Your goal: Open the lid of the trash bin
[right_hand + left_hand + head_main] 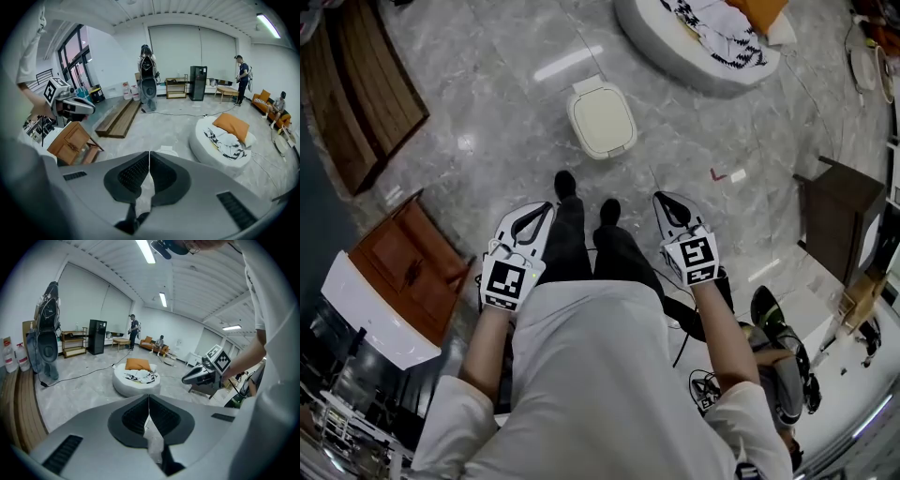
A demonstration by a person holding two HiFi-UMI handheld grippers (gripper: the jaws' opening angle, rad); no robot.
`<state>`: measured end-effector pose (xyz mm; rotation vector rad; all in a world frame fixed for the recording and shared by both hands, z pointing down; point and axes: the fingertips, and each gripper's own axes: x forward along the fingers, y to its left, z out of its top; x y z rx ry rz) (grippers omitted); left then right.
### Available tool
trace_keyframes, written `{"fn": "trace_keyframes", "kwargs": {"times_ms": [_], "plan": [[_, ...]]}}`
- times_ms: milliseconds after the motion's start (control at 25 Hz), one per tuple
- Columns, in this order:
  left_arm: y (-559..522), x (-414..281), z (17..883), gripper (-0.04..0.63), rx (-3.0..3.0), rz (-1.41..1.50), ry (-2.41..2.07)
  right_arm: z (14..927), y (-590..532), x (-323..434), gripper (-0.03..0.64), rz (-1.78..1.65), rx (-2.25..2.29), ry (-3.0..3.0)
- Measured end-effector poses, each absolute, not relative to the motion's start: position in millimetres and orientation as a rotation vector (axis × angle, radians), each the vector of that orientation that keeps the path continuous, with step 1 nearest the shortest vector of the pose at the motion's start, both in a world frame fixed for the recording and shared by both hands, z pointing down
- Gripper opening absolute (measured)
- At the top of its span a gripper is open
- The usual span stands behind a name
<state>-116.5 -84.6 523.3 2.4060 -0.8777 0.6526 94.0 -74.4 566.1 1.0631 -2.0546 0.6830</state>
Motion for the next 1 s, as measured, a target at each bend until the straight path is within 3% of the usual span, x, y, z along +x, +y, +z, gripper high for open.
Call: {"fn": "trace_keyframes", "kwargs": {"times_ms": [1000], "plan": [[-90,-69,602,0.018,2.169,0.632,-1.034,667,-91,112,0.030,0.869,0.783,-2.018]]}}
